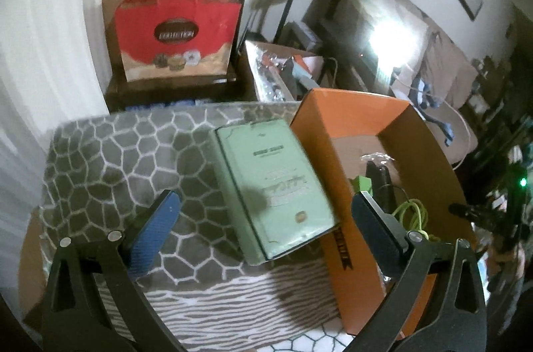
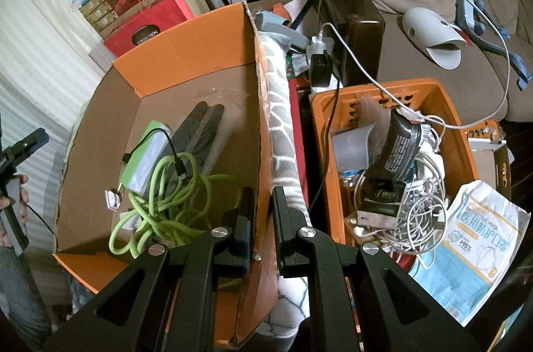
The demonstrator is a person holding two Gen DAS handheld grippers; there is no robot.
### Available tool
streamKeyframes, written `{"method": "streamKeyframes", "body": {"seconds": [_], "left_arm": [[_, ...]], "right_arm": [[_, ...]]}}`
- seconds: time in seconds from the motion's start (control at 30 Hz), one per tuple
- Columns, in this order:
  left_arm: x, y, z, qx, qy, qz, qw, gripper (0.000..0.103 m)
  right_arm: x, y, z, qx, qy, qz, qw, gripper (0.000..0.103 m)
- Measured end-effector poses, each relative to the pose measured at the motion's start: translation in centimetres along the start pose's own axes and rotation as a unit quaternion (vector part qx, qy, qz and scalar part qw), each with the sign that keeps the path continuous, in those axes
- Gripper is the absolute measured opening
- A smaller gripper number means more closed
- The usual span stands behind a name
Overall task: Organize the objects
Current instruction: 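Move the left tool to the mint-green tissue pack and grasp it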
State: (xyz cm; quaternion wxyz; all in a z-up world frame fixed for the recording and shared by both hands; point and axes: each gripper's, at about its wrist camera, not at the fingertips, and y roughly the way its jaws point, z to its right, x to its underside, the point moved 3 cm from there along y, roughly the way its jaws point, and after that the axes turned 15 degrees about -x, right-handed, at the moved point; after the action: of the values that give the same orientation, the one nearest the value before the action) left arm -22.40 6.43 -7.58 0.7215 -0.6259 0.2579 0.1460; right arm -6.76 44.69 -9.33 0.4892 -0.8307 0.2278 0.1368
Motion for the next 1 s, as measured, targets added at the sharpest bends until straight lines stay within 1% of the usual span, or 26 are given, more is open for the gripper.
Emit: {"method": "streamKeyframes", "body": {"seconds": [0.1,0.23,0.3,0.43,0.53,0.63,0.77,0.87,0.97,1.0], "left_arm": [[0.7,1.1,-0.7,0.018,-0.011,-0.016,0.9996,0.103],[2.2,1.8,-1.0,0.015,0.009,-0.018,0.9997,0.103],[2.9,2.1,-0.8,0.012,0.027,-0.019,0.9994,0.103],[3.8,2.5,-0.3,-0.015,0.069,-0.018,0.9973,0.103],[4.0,3.2,0.2,-0.051,0.095,-0.014,0.9941,0.103],[4.0,3.7,0.3,-0.066,0.104,-0.013,0.9923,0.103],[3.7,4.0,-0.3,-0.071,0.092,-0.012,0.9932,0.103],[3.2,4.2,-1.8,-0.091,0.077,-0.010,0.9928,0.103],[2.4,4.6,-4.5,-0.120,0.039,-0.012,0.9919,0.103],[1.9,4.8,-6.0,-0.131,0.013,-0.012,0.9912,0.102]], "right_arm": [[-0.1,0.1,-0.1,0.000,0.001,0.000,1.000,0.009],[-0.2,0.2,-0.2,0.001,0.000,0.000,1.000,0.009],[-0.2,0.2,-0.1,0.001,0.000,0.000,1.000,0.009],[-0.2,0.3,-0.3,0.001,0.001,0.000,1.000,0.009],[-0.2,0.2,-0.1,0.001,0.001,0.000,1.000,0.010],[-0.2,0.3,-0.3,0.002,0.001,0.000,1.000,0.009],[-0.2,0.3,-0.3,0.002,0.001,0.000,1.000,0.009],[-0.2,0.3,-0.3,0.002,0.001,0.000,1.000,0.009],[-0.2,0.3,-0.2,0.002,0.001,0.000,1.000,0.009],[-0.2,0.3,-0.2,0.002,0.001,0.000,1.000,0.009]]}}
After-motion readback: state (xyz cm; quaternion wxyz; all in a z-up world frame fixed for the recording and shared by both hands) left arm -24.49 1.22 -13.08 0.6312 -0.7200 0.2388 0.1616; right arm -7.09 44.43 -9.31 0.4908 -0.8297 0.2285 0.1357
